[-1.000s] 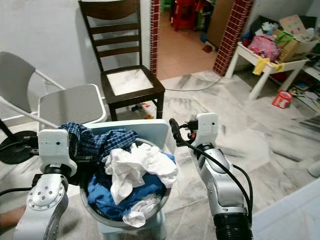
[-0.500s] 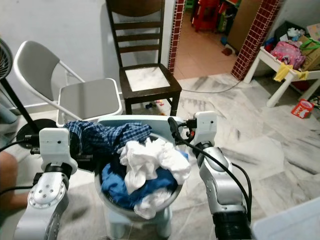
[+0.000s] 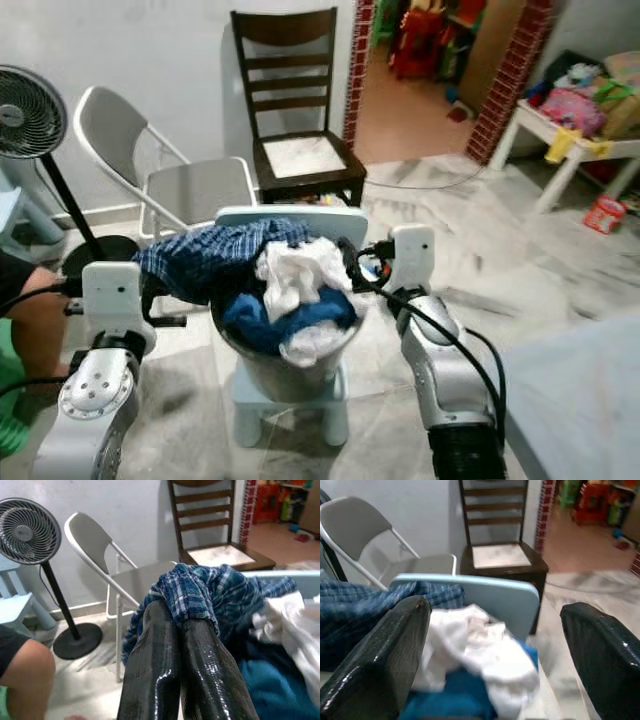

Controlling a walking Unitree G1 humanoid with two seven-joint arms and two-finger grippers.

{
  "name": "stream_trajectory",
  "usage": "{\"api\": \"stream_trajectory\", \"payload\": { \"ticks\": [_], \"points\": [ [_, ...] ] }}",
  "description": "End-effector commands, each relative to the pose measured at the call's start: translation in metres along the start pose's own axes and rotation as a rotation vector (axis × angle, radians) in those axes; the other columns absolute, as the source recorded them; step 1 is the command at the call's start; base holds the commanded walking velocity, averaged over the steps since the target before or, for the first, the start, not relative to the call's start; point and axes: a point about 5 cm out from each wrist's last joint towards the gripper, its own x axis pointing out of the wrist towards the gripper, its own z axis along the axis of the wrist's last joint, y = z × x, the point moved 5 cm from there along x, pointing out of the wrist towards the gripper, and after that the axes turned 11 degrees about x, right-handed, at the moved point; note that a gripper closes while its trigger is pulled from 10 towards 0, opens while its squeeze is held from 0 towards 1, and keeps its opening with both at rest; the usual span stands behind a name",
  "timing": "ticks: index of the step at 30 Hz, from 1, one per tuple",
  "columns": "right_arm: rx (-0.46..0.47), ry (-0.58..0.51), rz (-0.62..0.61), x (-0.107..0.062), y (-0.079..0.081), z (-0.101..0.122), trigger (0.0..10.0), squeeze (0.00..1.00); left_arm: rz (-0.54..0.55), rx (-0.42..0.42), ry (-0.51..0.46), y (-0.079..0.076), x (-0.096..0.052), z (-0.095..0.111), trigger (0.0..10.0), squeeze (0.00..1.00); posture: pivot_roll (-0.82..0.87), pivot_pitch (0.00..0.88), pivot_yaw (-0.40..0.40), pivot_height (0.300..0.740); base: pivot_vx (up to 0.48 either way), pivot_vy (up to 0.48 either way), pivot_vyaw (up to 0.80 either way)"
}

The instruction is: Hang hanger

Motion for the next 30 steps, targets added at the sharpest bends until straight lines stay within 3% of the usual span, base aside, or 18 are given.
{"api": "stream_trajectory", "payload": {
  "ticks": [1, 13, 18, 19, 20, 30],
  "points": [
    [-0.006, -0.011, -0.003, 0.001, -0.001, 0.005, 10.0, 0.0, -0.009, -0.007, -0.01, -0.001, 0.001, 0.003, 0.0, 0.0, 0.01, 0.059, -0.038, 0.74, -0.262, 0.0, 0.0],
    [-0.006, -0.012, -0.004, 0.001, -0.002, 0.006, 10.0, 0.0, -0.011, -0.013, -0.008, -0.002, 0.001, 0.004, 0.0, 0.0, 0.01, 0.06, -0.042, 0.74, -0.263, 0.0, 0.0],
    [-0.001, -0.012, 0.001, 0.001, -0.001, 0.007, 10.0, 0.0, 0.002, -0.056, -0.067, 0.0, 0.006, 0.026, 0.0, 0.0, 0.01, 0.059, -0.043, 0.74, -0.25, 0.0, 0.0],
    [0.0, -0.011, 0.002, 0.001, -0.001, 0.006, 10.0, 0.0, -0.002, -0.07, -0.09, 0.002, 0.007, 0.033, 3.5, 0.0, 0.0, 0.061, -0.042, 0.74, 0.0, 0.0, 0.0],
    [0.001, -0.01, 0.002, 0.001, -0.001, 0.006, 10.0, 0.0, -0.015, -0.079, -0.086, 0.0, 0.009, 0.034, 10.0, 0.0, 0.0, 0.061, -0.042, 0.74, 0.0, 0.0, 0.0],
    [-0.001, -0.005, 0.004, 0.0, 0.0, 0.005, 10.0, 0.0, -0.009, -0.098, -0.066, 0.004, 0.013, 0.031, 10.0, 0.0, 0.0, 0.063, -0.043, 0.74, 0.0, 0.0, 0.0]
  ]
}}
